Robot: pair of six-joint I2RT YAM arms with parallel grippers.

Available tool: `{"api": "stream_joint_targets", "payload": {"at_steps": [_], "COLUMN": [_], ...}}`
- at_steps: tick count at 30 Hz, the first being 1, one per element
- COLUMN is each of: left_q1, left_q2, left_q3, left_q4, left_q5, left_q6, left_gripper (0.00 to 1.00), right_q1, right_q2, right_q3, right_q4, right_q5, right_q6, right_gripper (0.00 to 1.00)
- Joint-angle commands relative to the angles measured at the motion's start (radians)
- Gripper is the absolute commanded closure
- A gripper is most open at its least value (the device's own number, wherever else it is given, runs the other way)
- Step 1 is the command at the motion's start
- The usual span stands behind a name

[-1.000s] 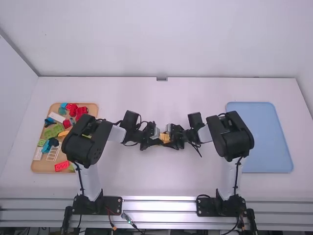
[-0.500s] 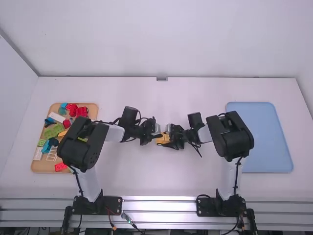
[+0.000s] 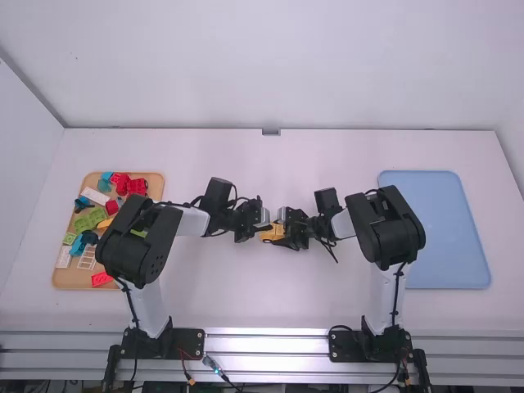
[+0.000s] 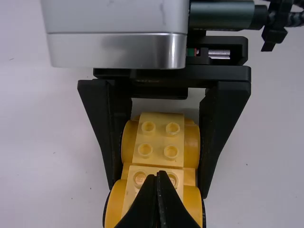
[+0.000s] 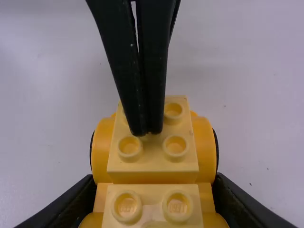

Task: Assemble lego blocks to make yellow taxi

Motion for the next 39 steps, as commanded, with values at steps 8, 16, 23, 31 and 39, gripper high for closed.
{"api": "stream_joint_targets", "payload": {"at_steps": [8,16,23,31,39], "left_q1": [-0.015,-0.014,-0.014,0.039,0.161], "left_q2": [0.019,0.077,0.054,-0.173,-0.34], "left_q3": [0.001,0.001,0.001,0.001,0.001], "left_q4": [-0.053,-0.058,-0.043,-0.029,-0.04], "left_q5": [-0.111,-0.167,-0.167,-0.03,-0.157], "left_q6": [0.016,0.014,0.014,-0.022,-0.313], "left_gripper": [0.98,0.98,0.98,0.98,0.01], "right_q1": [0.005,0.005,0.004,0.005,0.004], "right_q2": [0.015,0.015,0.015,0.015,0.015], "right_q3": [-0.007,-0.007,-0.007,-0.007,-0.007], "right_q4": [-0.006,-0.006,-0.007,-0.006,-0.006], "right_q5": [0.01,0.01,0.009,0.01,0.014], "right_q6": [-0.002,-0.002,-0.002,0.001,-0.002], "right_gripper": [0.53,0.53,0.53,0.49,0.46]}}
